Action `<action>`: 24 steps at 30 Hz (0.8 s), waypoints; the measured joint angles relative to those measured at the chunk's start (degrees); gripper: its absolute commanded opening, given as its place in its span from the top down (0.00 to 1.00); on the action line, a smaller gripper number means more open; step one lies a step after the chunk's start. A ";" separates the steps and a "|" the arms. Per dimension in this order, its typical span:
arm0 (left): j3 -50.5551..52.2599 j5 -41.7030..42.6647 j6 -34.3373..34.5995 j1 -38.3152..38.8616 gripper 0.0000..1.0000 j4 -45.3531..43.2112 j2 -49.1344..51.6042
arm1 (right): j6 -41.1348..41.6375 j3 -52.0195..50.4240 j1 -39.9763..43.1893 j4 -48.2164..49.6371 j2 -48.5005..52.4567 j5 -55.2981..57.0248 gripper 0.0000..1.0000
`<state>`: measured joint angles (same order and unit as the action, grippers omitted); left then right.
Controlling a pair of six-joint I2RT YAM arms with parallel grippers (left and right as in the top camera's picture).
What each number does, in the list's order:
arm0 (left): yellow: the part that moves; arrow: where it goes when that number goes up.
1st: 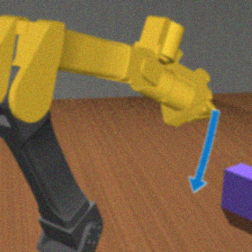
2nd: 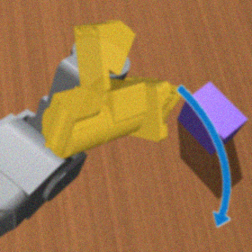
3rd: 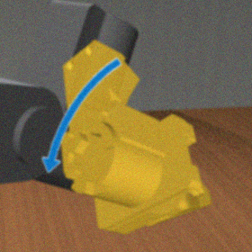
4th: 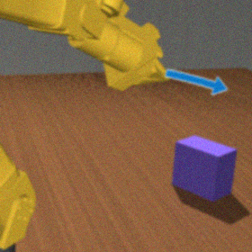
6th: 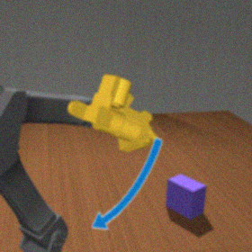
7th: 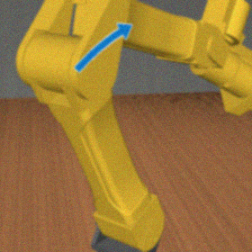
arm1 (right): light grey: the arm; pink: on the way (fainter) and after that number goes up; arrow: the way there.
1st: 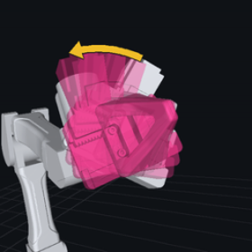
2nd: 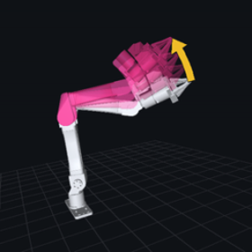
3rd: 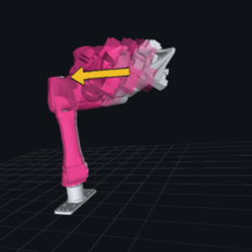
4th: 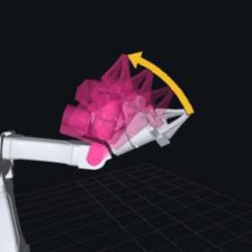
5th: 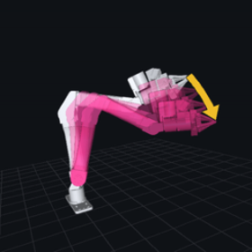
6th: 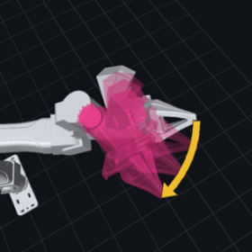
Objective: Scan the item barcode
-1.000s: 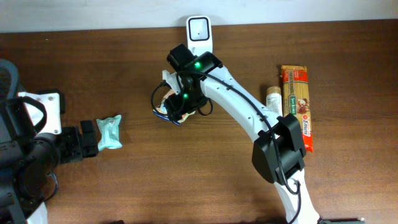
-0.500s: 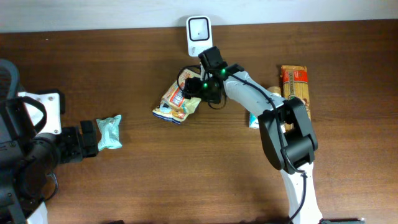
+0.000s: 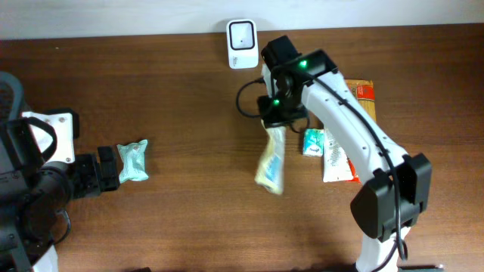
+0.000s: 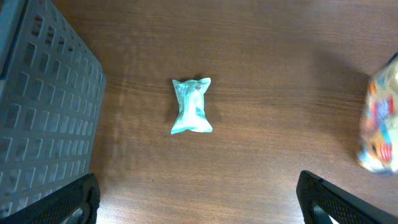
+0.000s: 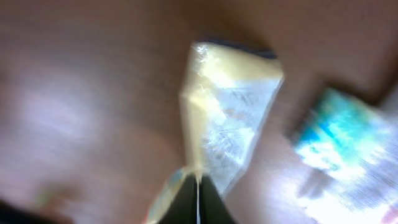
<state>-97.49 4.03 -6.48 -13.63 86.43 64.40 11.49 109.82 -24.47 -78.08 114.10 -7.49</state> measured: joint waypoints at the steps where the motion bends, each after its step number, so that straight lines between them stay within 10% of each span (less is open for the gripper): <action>1: 0.00 0.00 0.00 0.00 0.01 0.02 0.00 | -1.20 0.87 0.00 -4.42 -0.37 4.81 0.96; 4: 0.00 0.00 0.00 0.00 0.01 -0.02 -0.02 | -3.48 0.90 -0.15 -5.25 1.95 12.28 0.94; 6: 0.00 0.00 0.00 0.00 0.01 -0.02 -0.02 | -4.68 0.87 -0.79 -3.48 5.33 14.16 0.55; 8: 0.00 0.00 0.00 0.00 0.01 -0.02 0.00 | -5.35 0.87 -1.25 -3.78 6.25 13.88 0.42; 15: 0.00 0.00 0.00 0.00 0.01 -0.04 0.00 | -5.62 -8.85 -0.11 -5.49 6.40 5.68 0.44; 24: 0.00 0.00 0.00 0.00 0.01 -0.04 0.00 | -7.82 -23.87 -4.35 24.04 5.40 -2.32 0.55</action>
<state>-97.49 4.03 -6.48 -13.63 86.39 64.40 3.66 85.95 -28.82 -54.04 119.50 -9.80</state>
